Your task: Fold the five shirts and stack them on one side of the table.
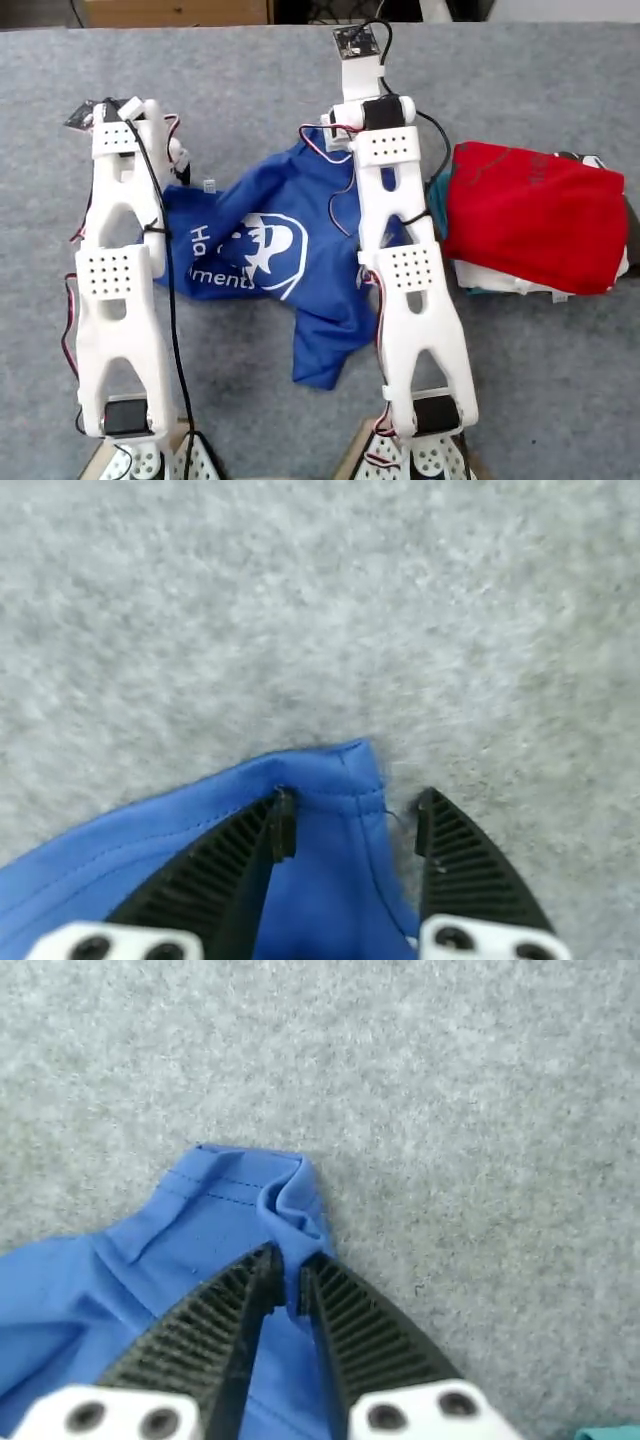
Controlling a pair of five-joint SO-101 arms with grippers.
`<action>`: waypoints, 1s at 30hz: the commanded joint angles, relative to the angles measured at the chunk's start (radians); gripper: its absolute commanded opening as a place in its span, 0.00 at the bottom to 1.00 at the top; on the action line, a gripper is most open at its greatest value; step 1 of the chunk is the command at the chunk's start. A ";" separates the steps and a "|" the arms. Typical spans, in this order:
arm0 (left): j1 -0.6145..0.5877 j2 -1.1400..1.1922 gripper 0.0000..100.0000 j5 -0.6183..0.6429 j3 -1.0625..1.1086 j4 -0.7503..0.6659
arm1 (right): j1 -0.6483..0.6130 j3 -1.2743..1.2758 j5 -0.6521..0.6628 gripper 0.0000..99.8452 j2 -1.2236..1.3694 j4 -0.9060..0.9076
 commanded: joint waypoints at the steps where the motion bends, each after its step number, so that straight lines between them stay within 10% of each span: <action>1: -0.028 0.005 0.19 0.014 -0.054 0.014 | 0.006 -0.036 -0.009 0.01 -0.004 -0.017; 30: -0.054 0.130 0.06 -0.074 -0.266 0.029 | 0.005 -0.033 -0.009 0.01 -0.004 -0.017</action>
